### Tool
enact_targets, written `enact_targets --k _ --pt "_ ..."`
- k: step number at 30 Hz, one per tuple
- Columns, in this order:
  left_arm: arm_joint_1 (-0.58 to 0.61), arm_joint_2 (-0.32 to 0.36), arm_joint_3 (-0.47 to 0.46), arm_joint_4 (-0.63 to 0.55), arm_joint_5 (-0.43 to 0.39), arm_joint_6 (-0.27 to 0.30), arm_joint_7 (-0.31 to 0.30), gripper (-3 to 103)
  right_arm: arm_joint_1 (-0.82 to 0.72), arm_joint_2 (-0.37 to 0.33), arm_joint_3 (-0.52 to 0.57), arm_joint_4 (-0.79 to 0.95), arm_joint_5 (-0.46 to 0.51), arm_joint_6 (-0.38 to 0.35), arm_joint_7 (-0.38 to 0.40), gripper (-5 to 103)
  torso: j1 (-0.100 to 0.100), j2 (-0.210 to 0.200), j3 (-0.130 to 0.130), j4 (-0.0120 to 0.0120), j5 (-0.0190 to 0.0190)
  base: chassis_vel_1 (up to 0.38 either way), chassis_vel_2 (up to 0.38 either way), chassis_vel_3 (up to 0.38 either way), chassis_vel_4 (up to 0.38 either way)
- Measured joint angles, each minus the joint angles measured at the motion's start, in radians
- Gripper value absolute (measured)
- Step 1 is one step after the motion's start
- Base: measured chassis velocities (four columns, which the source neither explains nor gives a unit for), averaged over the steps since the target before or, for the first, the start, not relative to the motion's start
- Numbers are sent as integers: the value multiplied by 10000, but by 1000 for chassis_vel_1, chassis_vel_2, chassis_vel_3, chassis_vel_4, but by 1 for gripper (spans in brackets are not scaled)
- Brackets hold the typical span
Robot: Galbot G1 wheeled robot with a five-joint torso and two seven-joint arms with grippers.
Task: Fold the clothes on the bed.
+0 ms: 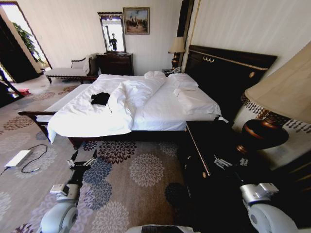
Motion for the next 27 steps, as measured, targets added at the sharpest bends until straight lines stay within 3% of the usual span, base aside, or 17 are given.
enact_targets --k 27 --pt "74 -164 142 -17 -73 -41 53 100 -175 239 78 112 -183 127 -87 100 -1 0 -1 -1 1 -14 17 14 -14"
